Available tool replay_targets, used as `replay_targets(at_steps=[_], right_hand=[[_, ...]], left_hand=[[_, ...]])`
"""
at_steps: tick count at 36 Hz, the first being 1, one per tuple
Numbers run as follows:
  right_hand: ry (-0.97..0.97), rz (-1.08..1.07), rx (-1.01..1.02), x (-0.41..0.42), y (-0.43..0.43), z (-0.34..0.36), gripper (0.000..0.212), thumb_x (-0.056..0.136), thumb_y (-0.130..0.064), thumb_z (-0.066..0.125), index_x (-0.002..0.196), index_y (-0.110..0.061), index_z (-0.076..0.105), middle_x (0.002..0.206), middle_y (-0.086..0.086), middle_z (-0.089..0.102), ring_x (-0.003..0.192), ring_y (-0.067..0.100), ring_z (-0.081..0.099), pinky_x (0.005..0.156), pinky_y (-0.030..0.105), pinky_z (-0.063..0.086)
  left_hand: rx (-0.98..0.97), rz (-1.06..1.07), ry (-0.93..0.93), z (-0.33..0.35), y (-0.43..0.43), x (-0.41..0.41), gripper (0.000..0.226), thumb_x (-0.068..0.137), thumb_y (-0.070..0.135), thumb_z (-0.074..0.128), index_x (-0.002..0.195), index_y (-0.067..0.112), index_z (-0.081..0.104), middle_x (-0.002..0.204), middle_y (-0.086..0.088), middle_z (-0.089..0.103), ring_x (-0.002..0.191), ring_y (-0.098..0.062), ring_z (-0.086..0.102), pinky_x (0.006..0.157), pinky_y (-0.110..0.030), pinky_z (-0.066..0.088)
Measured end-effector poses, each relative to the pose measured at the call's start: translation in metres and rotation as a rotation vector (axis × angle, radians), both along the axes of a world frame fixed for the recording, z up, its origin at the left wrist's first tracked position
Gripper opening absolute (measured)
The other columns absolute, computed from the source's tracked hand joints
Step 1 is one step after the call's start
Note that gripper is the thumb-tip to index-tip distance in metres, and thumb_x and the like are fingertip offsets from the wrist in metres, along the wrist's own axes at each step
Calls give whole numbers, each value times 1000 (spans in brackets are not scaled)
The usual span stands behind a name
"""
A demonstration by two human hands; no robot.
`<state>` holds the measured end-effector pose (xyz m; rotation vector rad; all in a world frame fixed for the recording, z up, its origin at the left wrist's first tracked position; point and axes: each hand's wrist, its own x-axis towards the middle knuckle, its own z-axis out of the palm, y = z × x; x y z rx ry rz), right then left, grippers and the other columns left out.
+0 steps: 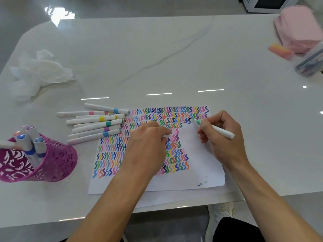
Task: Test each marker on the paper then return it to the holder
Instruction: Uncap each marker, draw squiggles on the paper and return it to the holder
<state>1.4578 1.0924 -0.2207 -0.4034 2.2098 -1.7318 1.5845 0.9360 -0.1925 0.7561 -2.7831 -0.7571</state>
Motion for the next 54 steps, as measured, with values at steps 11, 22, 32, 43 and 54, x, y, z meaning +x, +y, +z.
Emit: replay_targets(at_steps=[11, 22, 32, 43, 54], right_hand=[[18, 8, 55, -1, -2, -5, 11, 99, -19, 70, 89, -17, 64, 76, 1, 76, 63, 14, 71, 55, 21, 55], [5, 24, 51, -2, -3, -5, 16, 91, -29, 71, 86, -16, 65, 74, 3, 76, 61, 14, 70, 55, 23, 56], [-7, -31, 68, -2, -4, -5, 14, 93, -16, 72, 84, -10, 64, 70, 5, 74, 58, 15, 68, 52, 25, 55], [7, -1, 63, -4, -2, -5, 14, 92, -13, 71, 80, -10, 64, 67, 5, 74, 56, 14, 68, 50, 24, 54], [81, 61, 36, 0, -1, -2, 7, 97, -33, 68, 96, -27, 64, 85, 0, 76, 76, 20, 74, 66, 35, 62]], left_hand=[[8, 3, -7, 2, 0, 0, 21, 95, 19, 68, 114, 24, 76, 109, 7, 72, 99, -12, 65, 87, -15, 38], [3, 5, -15, 1, 0, -1, 23, 97, 21, 66, 117, 25, 75, 112, 7, 72, 103, -12, 64, 93, -22, 45], [13, 56, 4, 0, 2, 1, 23, 96, 21, 67, 117, 25, 75, 101, 3, 72, 94, -14, 64, 90, -24, 48], [5, 62, 43, -6, 3, 2, 23, 92, 16, 73, 114, 22, 76, 99, 0, 75, 92, -18, 67, 87, -28, 54], [-44, 98, 59, -7, 9, 6, 26, 91, 17, 72, 116, 22, 75, 102, -1, 75, 96, -21, 67, 89, -32, 52]])
